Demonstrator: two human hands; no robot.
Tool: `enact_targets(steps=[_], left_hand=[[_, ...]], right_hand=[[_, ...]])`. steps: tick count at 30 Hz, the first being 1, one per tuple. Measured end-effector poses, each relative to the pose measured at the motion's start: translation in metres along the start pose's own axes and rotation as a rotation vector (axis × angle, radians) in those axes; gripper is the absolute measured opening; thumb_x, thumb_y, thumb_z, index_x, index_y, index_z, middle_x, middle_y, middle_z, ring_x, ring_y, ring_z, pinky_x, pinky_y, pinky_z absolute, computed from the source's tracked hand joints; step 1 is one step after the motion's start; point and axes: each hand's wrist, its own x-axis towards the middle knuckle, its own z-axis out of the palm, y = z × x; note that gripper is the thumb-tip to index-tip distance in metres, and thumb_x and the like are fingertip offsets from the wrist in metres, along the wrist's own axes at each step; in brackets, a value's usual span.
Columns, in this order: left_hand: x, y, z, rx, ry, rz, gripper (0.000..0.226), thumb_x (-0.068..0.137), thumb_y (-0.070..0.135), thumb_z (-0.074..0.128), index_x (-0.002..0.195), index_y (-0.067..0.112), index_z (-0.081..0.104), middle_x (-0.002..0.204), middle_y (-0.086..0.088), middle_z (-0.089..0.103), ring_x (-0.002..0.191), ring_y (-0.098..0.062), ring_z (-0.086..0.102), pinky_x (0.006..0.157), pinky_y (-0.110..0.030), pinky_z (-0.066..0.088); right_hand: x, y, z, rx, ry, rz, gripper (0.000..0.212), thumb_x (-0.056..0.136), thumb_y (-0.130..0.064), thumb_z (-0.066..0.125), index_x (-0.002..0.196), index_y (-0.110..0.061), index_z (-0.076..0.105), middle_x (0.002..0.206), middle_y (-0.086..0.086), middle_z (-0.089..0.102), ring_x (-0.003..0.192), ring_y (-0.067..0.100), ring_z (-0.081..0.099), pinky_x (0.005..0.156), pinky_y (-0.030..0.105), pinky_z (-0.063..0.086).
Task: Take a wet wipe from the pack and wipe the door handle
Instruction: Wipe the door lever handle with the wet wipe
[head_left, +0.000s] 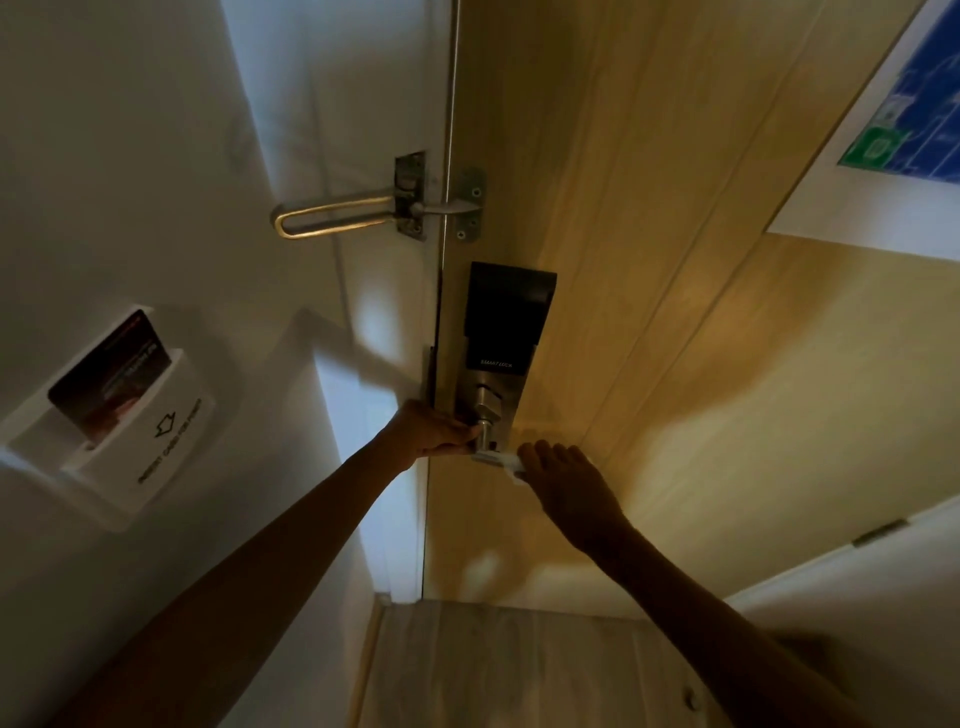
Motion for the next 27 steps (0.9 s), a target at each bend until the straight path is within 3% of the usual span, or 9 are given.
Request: enact_targets(steps=[4, 6, 10, 13, 15, 18, 21, 24, 27], left_hand=[[-0.001, -0.001, -0.003, 0.009, -0.008, 0.001, 0.042, 0.072, 0.006, 0.079, 0.108, -0.01, 0.064, 0.108, -0.024, 0.07, 0.096, -0.034, 0.071, 0.093, -0.044, 0.055], [0.0, -0.002, -0.003, 0.039, -0.015, -0.011, 0.043, 0.073, 0.009, 0.079, 0.108, -0.012, 0.065, 0.108, -0.023, 0.071, 0.096, -0.033, 0.071, 0.095, -0.043, 0.054], [0.001, -0.002, -0.001, 0.048, 0.004, 0.023, 0.034, 0.075, 0.007, 0.078, 0.102, -0.008, 0.065, 0.095, -0.016, 0.072, 0.069, -0.012, 0.074, 0.068, -0.021, 0.06], [0.002, -0.003, -0.003, 0.021, -0.005, 0.012, 0.033, 0.072, 0.007, 0.079, 0.101, -0.006, 0.068, 0.093, -0.015, 0.075, 0.075, -0.019, 0.075, 0.075, -0.028, 0.061], [0.002, -0.005, -0.003, -0.003, -0.007, 0.007, 0.022, 0.073, 0.005, 0.078, 0.092, -0.001, 0.069, 0.083, -0.009, 0.076, 0.069, -0.016, 0.075, 0.066, -0.025, 0.061], [0.0, -0.003, -0.001, -0.022, -0.004, 0.026, 0.019, 0.073, 0.001, 0.077, 0.09, 0.003, 0.068, 0.09, -0.011, 0.073, 0.064, -0.012, 0.074, 0.058, -0.02, 0.058], [-0.002, -0.003, 0.001, -0.049, -0.001, 0.015, 0.023, 0.074, -0.001, 0.076, 0.095, -0.005, 0.067, 0.087, -0.014, 0.071, 0.063, -0.012, 0.073, 0.06, -0.021, 0.059], [-0.001, -0.003, 0.0, -0.055, -0.014, 0.008, 0.026, 0.074, -0.003, 0.074, 0.098, -0.012, 0.066, 0.073, -0.007, 0.074, 0.062, -0.012, 0.073, 0.057, -0.019, 0.058], [0.001, -0.005, -0.003, -0.092, -0.042, 0.021, 0.016, 0.076, -0.007, 0.071, 0.092, -0.01, 0.067, 0.066, -0.003, 0.074, 0.063, -0.012, 0.073, 0.058, -0.02, 0.059]], right_hand=[[0.017, -0.032, 0.001, 0.089, -0.004, 0.055, 0.029, 0.089, -0.022, 0.063, 0.111, -0.01, 0.049, 0.095, 0.01, 0.062, 0.073, 0.021, 0.059, 0.067, 0.034, 0.048], [0.023, -0.041, -0.002, 0.153, 0.006, 0.068, 0.024, 0.09, -0.023, 0.062, 0.108, -0.01, 0.052, 0.091, 0.009, 0.064, 0.073, 0.021, 0.06, 0.067, 0.033, 0.045], [0.025, -0.026, -0.019, 0.291, -0.054, 0.018, 0.027, 0.097, -0.022, 0.05, 0.119, -0.007, 0.052, 0.1, 0.012, 0.066, 0.08, 0.024, 0.061, 0.066, 0.025, 0.034], [0.031, -0.03, -0.024, 0.285, -0.052, -0.048, 0.025, 0.096, -0.015, 0.052, 0.119, -0.005, 0.055, 0.099, 0.015, 0.065, 0.08, 0.03, 0.062, 0.062, 0.027, 0.033], [0.032, -0.037, -0.026, 0.271, -0.055, -0.061, 0.019, 0.093, -0.013, 0.056, 0.111, -0.006, 0.057, 0.091, 0.014, 0.065, 0.074, 0.029, 0.063, 0.059, 0.028, 0.037], [0.024, -0.031, -0.024, 0.252, -0.008, -0.041, 0.022, 0.085, -0.009, 0.067, 0.105, -0.005, 0.058, 0.082, 0.014, 0.066, 0.063, 0.028, 0.061, 0.055, 0.027, 0.035], [0.019, -0.022, -0.018, 0.214, -0.002, 0.025, 0.02, 0.093, -0.018, 0.056, 0.108, -0.005, 0.057, 0.088, 0.015, 0.065, 0.07, 0.031, 0.06, 0.06, 0.031, 0.032], [0.028, -0.03, -0.01, 0.201, -0.011, 0.023, 0.02, 0.094, -0.021, 0.053, 0.107, -0.006, 0.055, 0.085, 0.015, 0.064, 0.067, 0.033, 0.06, 0.061, 0.036, 0.042], [0.028, -0.032, -0.011, 0.231, -0.017, -0.012, 0.02, 0.094, -0.021, 0.054, 0.108, -0.006, 0.055, 0.085, 0.014, 0.065, 0.067, 0.028, 0.061, 0.058, 0.033, 0.04]])
